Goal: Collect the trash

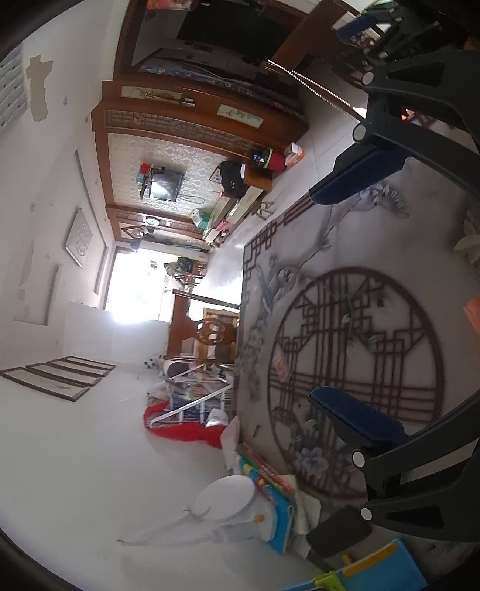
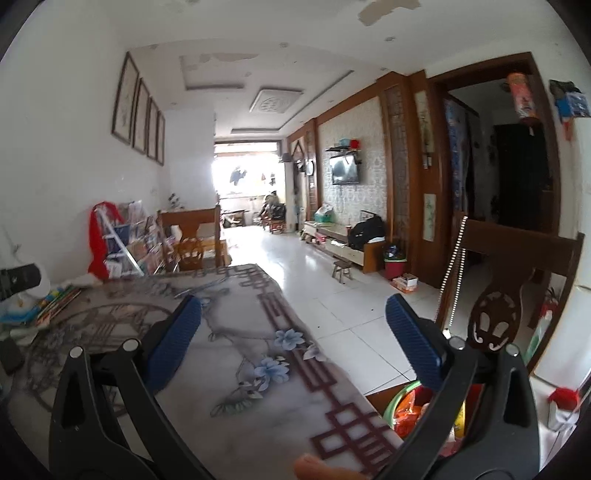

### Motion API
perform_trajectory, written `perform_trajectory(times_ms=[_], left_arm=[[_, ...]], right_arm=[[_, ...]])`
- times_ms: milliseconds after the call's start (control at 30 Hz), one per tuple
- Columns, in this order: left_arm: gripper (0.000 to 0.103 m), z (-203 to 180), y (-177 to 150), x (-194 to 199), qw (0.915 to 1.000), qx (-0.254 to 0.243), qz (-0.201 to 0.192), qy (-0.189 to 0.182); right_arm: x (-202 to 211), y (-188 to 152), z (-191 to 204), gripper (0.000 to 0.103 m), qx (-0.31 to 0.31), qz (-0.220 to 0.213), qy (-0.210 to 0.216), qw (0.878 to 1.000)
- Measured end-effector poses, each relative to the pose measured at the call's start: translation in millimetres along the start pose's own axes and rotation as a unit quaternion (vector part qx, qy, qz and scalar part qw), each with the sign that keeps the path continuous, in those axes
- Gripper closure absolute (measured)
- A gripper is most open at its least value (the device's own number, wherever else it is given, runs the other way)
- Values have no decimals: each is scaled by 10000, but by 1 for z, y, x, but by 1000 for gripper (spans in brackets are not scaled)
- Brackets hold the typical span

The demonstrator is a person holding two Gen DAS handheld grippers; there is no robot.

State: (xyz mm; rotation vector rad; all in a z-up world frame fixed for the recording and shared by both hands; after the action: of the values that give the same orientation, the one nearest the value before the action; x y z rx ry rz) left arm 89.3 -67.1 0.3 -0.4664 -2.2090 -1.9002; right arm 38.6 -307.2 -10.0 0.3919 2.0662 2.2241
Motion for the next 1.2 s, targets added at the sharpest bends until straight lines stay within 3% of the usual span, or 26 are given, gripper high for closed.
perform_trajectory(times_ms=[733, 1033, 1100, 1200], left_arm=[[8, 1, -6, -4, 9999, -24, 111, 35], [8, -3, -16, -9, 9991, 79, 321, -247], [8, -1, -16, -10, 9993, 67, 325, -198], [8, 14, -16, -10, 9992, -29, 323, 246]], right_arm=[[-7, -5, -5, 5, -111, 172, -16, 9998], [-9, -11, 0, 5, -23, 239, 58, 9997], [-16, -17, 5, 5, -47, 443, 179, 9988], [-55, -50, 28, 5, -1, 1503, 587, 9869]])
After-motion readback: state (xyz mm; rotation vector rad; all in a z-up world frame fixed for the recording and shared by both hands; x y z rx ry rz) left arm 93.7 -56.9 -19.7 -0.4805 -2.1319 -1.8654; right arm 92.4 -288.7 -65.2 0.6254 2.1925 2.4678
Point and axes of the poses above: each gripper's, at about its wrist camera, not at the fingertips, and x roughly against the way its jaws point, z to its left, y to its top, the point moved 10 cm from there along -x, roughly the way its jaws point, and after that the axes turned 3 degrees about -z, right-handed, at the moved point
